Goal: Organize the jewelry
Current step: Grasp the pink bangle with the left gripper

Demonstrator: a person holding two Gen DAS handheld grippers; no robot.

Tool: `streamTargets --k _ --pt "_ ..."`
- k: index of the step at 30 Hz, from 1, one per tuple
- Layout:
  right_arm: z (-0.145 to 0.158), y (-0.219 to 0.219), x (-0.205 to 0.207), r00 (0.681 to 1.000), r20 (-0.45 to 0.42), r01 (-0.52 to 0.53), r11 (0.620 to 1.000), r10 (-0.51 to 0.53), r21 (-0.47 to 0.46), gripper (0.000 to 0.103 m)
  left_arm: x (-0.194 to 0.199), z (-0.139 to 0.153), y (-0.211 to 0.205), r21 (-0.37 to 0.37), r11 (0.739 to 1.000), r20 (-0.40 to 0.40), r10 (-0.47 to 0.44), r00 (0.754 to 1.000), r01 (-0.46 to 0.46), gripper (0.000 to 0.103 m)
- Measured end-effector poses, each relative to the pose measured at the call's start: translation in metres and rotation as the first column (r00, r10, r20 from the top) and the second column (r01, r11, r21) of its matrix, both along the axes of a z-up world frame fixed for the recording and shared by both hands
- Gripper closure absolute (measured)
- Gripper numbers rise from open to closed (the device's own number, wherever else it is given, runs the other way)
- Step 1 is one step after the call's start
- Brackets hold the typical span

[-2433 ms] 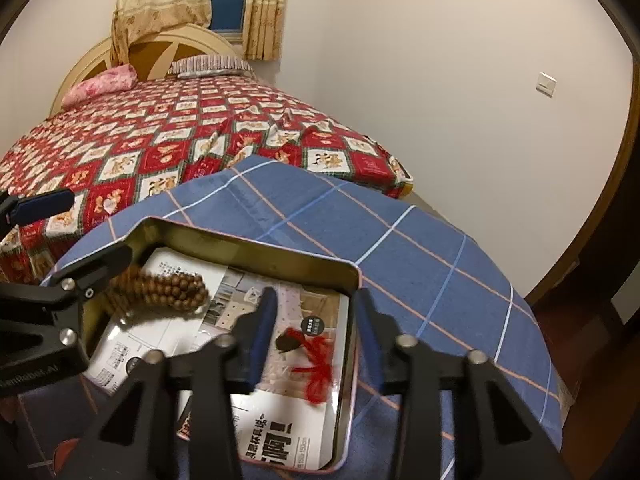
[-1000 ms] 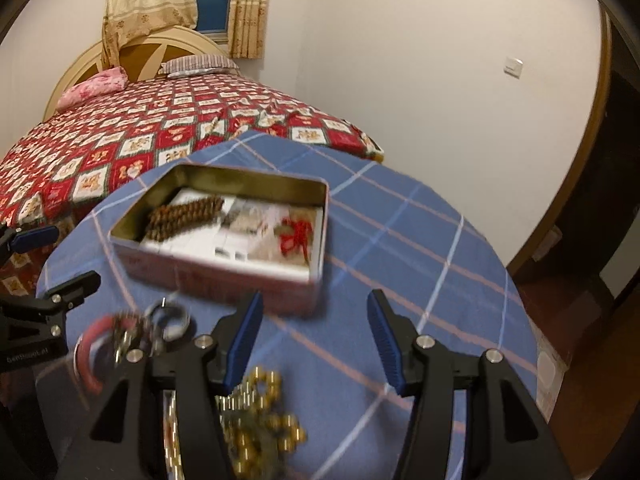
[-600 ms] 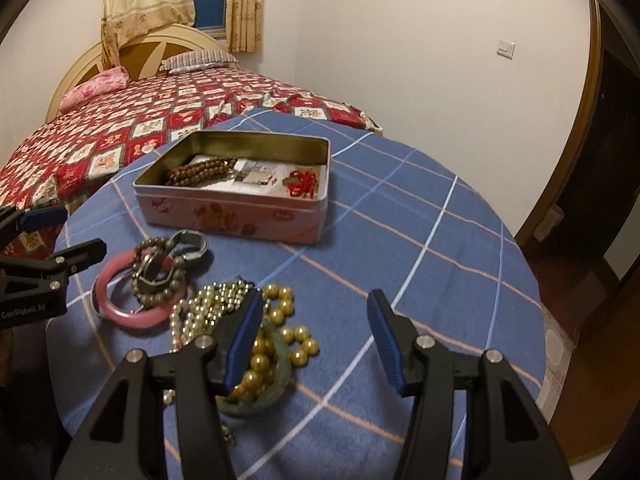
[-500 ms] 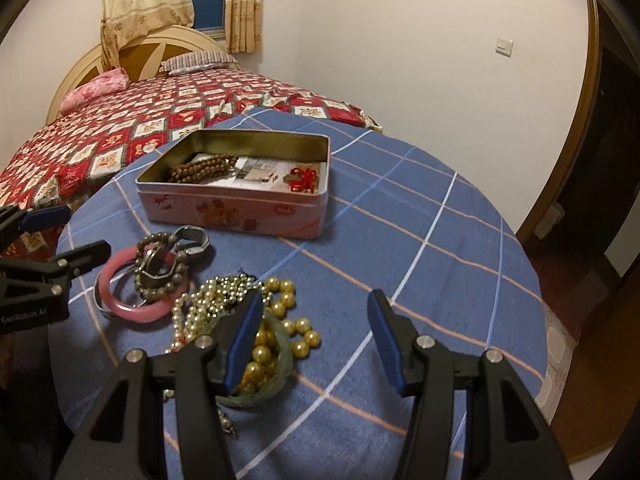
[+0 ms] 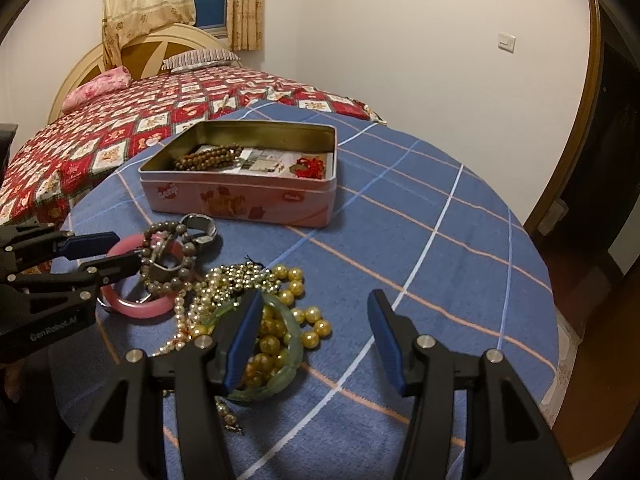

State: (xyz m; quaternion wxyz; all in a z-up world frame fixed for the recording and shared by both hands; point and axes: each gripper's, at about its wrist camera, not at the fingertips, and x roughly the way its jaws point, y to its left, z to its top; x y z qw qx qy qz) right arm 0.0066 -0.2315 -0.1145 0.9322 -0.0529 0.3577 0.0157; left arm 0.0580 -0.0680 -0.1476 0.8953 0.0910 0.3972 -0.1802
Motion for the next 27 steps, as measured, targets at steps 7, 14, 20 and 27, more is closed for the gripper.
streamTargets --k 7,14,20,27 --pt "0.0 -0.001 -0.001 1.0 0.006 0.006 1.0 -0.006 0.007 0.046 -0.009 0.012 0.001 -0.019 0.999 0.036 -0.025 0.999 0.025 0.093" --pt "0.003 -0.003 -0.003 1.0 0.011 0.009 1.0 -0.009 0.014 0.046 -0.019 0.037 0.005 -0.005 1.0 0.143 -0.013 0.99 0.014 0.093" --pt "0.005 -0.005 -0.005 1.0 0.012 0.009 1.0 -0.009 0.023 0.046 -0.024 0.052 0.014 -0.025 1.0 0.186 0.005 0.983 0.0 0.093" --pt "0.003 -0.004 -0.009 1.0 0.003 -0.013 1.0 0.013 0.028 0.046 -0.026 0.059 0.016 -0.043 0.999 0.21 0.012 0.978 -0.003 0.093"
